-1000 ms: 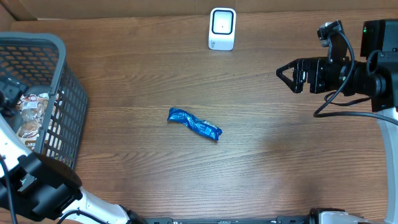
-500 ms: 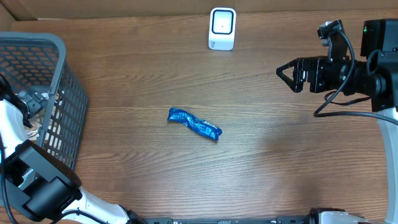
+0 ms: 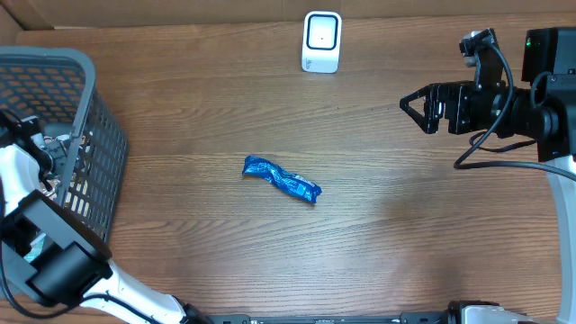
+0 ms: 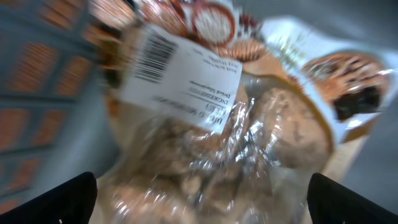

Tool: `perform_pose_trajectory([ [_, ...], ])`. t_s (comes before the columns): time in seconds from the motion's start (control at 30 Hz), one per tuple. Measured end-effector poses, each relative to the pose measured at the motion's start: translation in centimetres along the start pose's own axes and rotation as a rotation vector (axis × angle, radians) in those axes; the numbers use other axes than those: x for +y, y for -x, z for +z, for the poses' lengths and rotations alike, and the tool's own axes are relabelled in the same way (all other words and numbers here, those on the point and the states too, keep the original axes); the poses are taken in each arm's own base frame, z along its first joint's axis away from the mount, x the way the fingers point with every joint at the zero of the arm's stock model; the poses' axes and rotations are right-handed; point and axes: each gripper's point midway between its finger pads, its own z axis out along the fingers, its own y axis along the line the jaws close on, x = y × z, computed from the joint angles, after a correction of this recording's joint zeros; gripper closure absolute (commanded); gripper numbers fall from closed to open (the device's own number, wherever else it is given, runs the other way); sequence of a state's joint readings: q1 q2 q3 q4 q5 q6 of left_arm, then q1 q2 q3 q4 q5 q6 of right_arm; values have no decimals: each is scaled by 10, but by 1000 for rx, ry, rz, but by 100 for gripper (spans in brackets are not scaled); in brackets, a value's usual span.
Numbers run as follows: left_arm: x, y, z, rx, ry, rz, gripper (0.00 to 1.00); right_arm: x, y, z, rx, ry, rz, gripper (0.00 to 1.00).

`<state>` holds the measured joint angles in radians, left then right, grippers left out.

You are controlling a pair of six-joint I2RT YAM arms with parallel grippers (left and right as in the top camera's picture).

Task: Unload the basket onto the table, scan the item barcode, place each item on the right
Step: 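Reach the left gripper back into the basket and grasp the clear bag, then carry the clear cookie bag out and release it beside the blue wrapper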

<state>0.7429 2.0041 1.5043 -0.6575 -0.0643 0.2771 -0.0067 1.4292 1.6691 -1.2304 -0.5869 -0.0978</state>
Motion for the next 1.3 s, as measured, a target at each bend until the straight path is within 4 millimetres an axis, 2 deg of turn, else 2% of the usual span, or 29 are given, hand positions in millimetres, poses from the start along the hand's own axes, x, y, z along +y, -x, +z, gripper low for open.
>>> perform_pose_trajectory([
  [0.07, -4, -6, 11, 27, -10, 13, 1, 0, 0, 0, 0, 0, 5, 0],
  [0.17, -11, -10, 21, 47, -24, 28, 13, 0, 0, 0, 0, 0, 12, 0],
  [0.3, -20, -7, 22, 37, -50, 34, 85, 0, 0, 0, 0, 0, 16, 0],
  [0.33, -22, -7, 23, 37, -57, 32, 94, 0, 0, 0, 0, 0, 16, 0],
  [0.57, -31, -11, 17, 79, -82, -58, 96, 0, 0, 0, 0, 0, 16, 0],
  [0.77, -36, -26, -5, 240, -117, -195, 96, 0, 1, 0, -5, 0, 13, 0],
  [0.83, -34, -20, -21, 276, -123, -228, 96, 0, 2, 0, -6, 0, 13, 0],
  [0.93, -26, 9, -58, 232, -121, -272, 96, 0, 2, 0, -6, 0, 12, 0],
  [1.1, -14, 62, -150, 59, -156, -319, 96, 0, 2, 0, -7, 0, 13, 0],
  [1.2, -15, 79, -199, -45, -197, -323, 96, 0, 2, 0, -7, 0, 13, 0],
  [1.3, -20, 84, -248, -132, -239, -317, 96, 0, 2, 0, -7, -1, 13, 0],
])
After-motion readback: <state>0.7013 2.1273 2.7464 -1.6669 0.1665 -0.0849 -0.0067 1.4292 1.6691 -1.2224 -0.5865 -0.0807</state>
